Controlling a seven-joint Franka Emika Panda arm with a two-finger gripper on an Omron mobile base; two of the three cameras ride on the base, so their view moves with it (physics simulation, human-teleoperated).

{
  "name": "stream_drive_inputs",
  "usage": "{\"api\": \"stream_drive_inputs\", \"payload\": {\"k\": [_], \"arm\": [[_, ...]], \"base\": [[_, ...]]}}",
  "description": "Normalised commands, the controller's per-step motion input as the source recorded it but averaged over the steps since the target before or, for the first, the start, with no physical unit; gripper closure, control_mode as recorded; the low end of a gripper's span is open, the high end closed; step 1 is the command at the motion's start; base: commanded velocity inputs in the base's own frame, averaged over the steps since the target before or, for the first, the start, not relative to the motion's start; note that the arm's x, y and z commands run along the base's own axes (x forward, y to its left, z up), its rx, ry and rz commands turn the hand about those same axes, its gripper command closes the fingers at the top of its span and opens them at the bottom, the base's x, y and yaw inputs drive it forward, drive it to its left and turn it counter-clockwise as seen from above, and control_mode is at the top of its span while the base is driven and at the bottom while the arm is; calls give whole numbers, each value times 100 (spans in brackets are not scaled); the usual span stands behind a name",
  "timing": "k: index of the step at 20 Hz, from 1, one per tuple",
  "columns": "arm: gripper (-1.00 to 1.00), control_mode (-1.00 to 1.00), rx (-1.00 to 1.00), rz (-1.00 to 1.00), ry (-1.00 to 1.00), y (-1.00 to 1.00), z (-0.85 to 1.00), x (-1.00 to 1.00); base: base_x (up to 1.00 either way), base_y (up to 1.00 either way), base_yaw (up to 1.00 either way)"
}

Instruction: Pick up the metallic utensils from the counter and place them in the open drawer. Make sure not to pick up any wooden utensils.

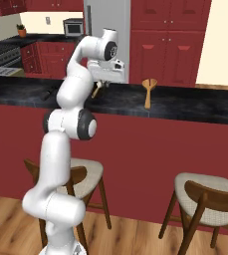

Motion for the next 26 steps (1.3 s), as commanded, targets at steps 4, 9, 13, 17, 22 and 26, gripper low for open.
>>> {"api": "stream_drive_inputs", "payload": {"k": [4,9,13,17,22,26], "arm": [[100,-100,1,6,-3,-14,13,-100],[100,-100,0,8,0,-2,0,-100],[100,-100,0,9,-9,-2,-10,-100],[100,-100,8,12,-35,-22,-5,-100],[100,-100,5,12,-30,-17,0,-100],[100,-100,0,9,-20,-8,0,-100]], "base": [[0,0,0],[0,0,0],[0,0,0],[0,0,0],[0,0,0],[0,0,0]]}}
